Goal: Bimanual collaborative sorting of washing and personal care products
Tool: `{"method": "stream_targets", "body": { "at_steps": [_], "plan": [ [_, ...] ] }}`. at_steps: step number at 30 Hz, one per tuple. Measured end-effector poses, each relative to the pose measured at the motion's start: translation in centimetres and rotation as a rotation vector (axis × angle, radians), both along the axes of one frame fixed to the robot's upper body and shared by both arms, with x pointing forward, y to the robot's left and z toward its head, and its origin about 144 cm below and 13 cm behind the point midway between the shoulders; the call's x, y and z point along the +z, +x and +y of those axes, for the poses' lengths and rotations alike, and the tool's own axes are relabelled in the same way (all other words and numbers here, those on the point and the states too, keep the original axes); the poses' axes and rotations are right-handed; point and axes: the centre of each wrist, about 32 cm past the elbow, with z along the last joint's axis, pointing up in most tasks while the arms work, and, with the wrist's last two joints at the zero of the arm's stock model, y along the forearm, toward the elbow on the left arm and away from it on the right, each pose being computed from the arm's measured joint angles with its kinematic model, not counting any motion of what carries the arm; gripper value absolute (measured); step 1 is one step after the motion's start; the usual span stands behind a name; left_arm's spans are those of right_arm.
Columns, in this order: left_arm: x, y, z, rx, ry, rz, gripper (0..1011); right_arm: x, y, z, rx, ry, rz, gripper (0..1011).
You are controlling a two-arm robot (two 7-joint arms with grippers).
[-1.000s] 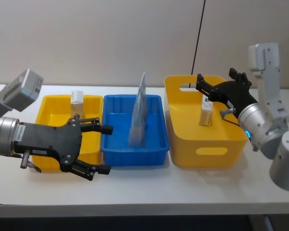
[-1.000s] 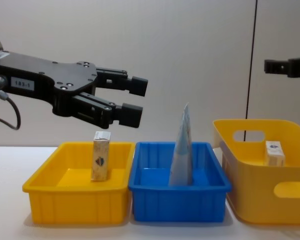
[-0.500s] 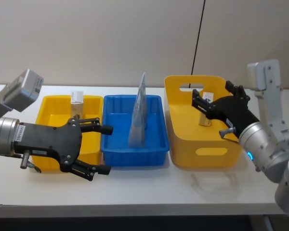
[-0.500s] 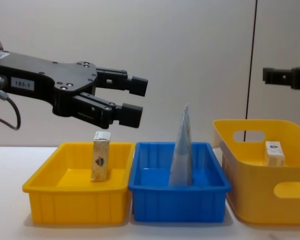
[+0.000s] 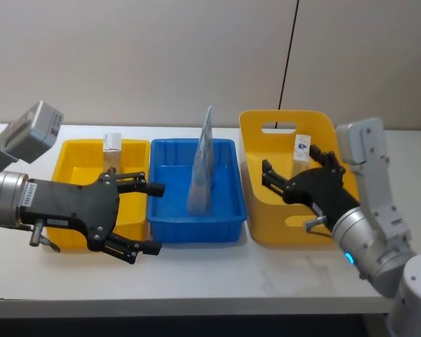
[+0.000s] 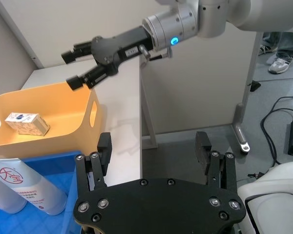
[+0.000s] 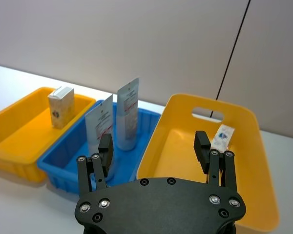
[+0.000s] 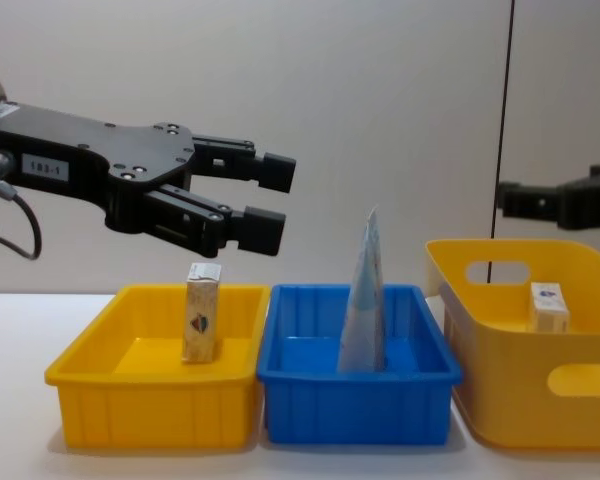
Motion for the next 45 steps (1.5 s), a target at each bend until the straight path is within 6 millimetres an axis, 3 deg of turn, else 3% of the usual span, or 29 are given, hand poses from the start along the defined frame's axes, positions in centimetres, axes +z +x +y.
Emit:
{"method": "stream_targets", "body": {
  "at_steps": [23,45],
  "plan": [
    [0.0,0.0,0.0,0.000,0.000,0.000,1001,-4.3,0.6,4.3,-0.037,-0.058,0.024,1003],
    [0.0,0.0,0.0,0.000,0.000,0.000,1001,-5.6,4.6,8.0,-0.046,-0.103,-0.015,1003]
  ]
}}
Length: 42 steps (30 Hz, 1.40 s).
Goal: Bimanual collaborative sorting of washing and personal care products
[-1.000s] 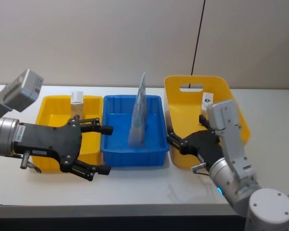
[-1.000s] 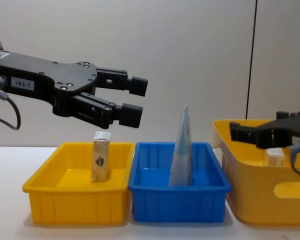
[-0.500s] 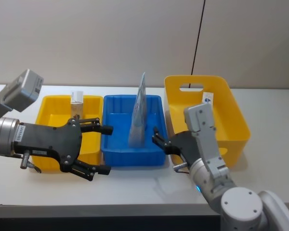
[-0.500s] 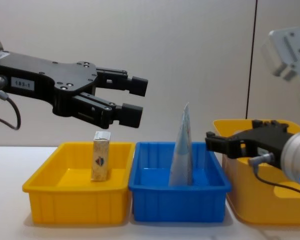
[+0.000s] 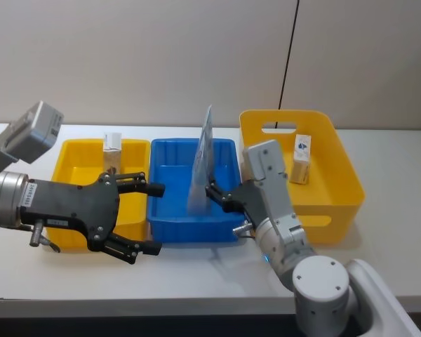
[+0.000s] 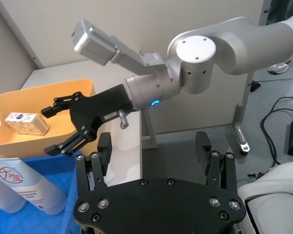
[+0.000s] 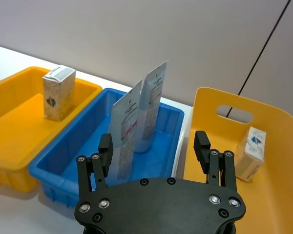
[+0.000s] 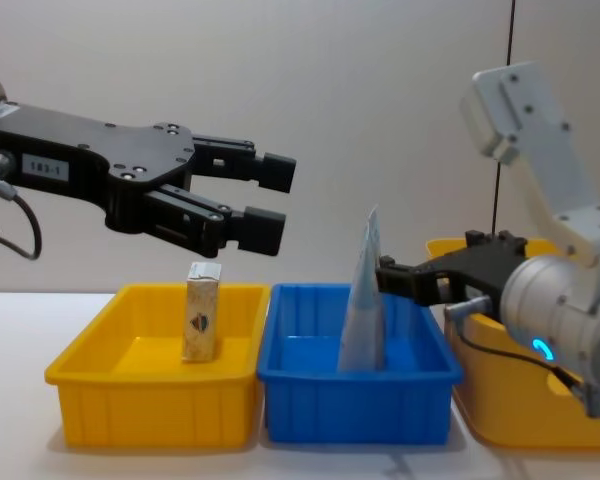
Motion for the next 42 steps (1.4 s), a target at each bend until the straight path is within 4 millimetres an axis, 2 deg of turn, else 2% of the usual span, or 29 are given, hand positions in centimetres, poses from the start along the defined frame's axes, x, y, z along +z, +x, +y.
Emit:
{"method": "stream_targets", "body": {
  "at_steps": [17,42],
  "plan": [
    [0.0,0.0,0.0,0.000,0.000,0.000,1001,-0.7,3.1,1.9,0.018,-0.049,-0.014,1003],
    [0.0,0.0,0.0,0.000,0.000,0.000,1001,-1.8,5.2,4.4,0.020,-0.082,-0.010,1003]
  ]
}}
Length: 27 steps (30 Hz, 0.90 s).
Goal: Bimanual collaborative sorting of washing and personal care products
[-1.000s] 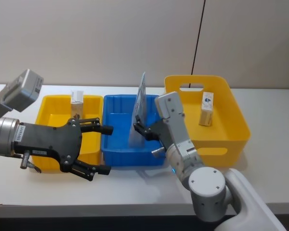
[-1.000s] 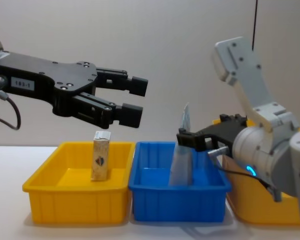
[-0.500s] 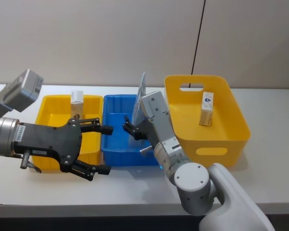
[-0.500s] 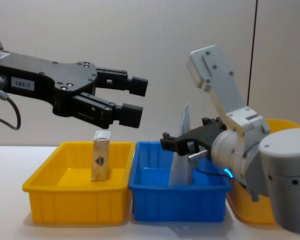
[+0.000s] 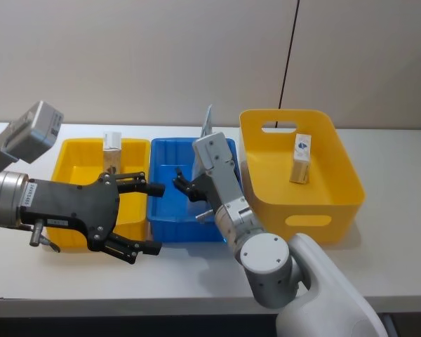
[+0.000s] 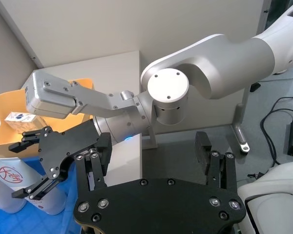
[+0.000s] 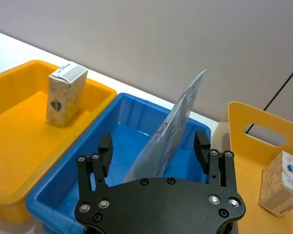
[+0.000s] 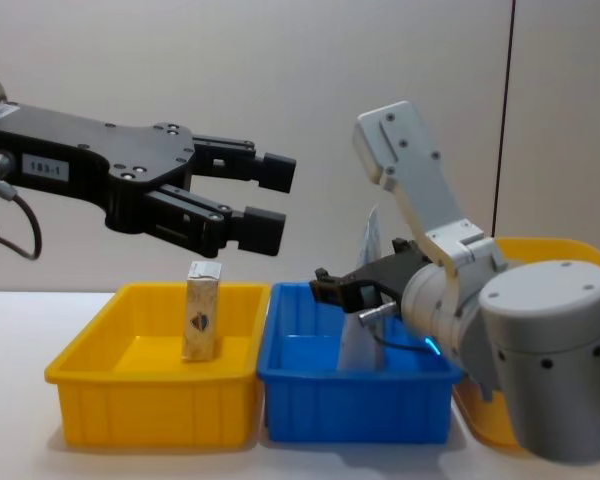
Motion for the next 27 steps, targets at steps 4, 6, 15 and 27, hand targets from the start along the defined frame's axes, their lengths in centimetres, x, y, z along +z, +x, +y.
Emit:
{"method": "stream_targets", "body": {
  "at_steps": [4,6,15,27],
  "plan": [
    [0.0,0.0,0.0,0.000,0.000,0.000,1001,-0.1,0.3,0.3,-0.021,0.002,0.002,1003],
    [0.0,0.0,0.0,0.000,0.000,0.000,1001,-0.1,0.4,0.3,-0.030,0.005,0.003,1003],
    [0.0,0.0,0.0,0.000,0.000,0.000,1001,0.1,0.7,0.9,-0.081,0.038,0.026,1003],
    [0.0,0.0,0.0,0.000,0.000,0.000,1001,0.5,1.0,1.5,-0.148,0.093,0.074,946]
  ]
}}
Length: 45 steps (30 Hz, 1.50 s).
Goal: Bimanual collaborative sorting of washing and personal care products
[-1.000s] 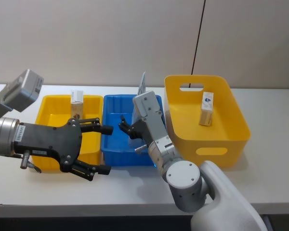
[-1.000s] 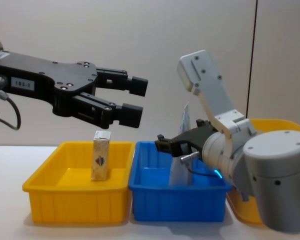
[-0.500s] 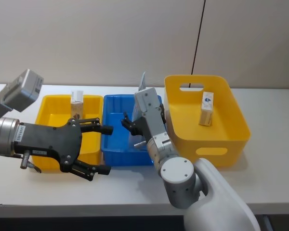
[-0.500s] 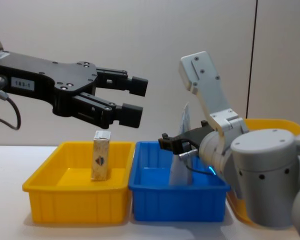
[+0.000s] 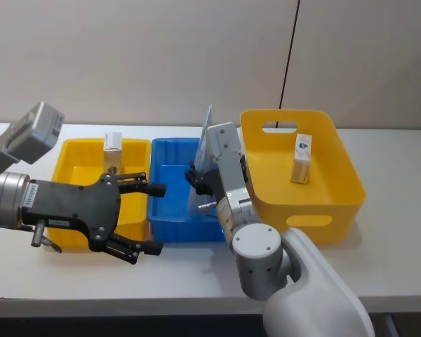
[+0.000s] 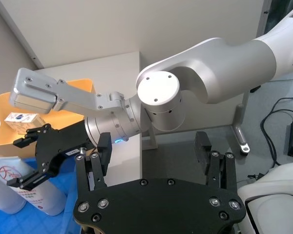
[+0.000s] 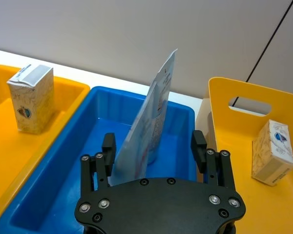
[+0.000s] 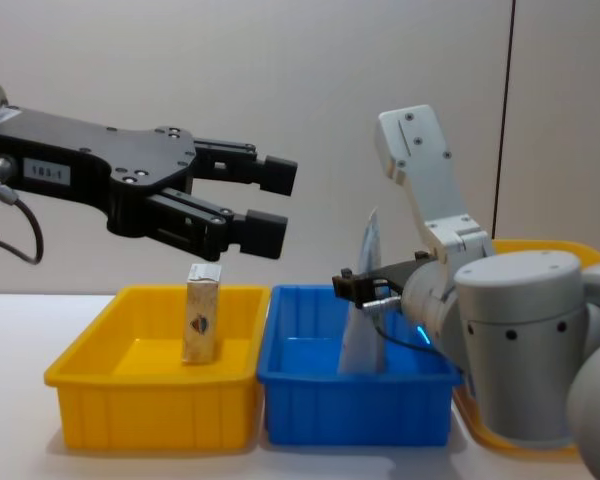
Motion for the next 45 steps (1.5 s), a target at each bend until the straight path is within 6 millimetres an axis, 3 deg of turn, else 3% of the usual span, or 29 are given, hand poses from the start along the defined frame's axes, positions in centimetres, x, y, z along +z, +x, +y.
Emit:
{"method": "stream_targets", "body": {
  "at_steps": [5,25,29,45],
  "plan": [
    [0.0,0.0,0.0,0.000,0.000,0.000,1001,0.0,0.1,-0.1,-0.015,0.008,0.010,846],
    [0.0,0.0,0.0,0.000,0.000,0.000,1001,0.4,-0.1,-0.5,0.009,0.028,0.034,182],
    [0.0,0.0,0.0,0.000,0.000,0.000,1001,0.7,-0.3,-0.5,0.035,0.034,0.036,94],
    [0.0,0.0,0.0,0.000,0.000,0.000,1001,2.1,-0.6,-0.7,0.133,0.072,0.036,40]
  ]
}}
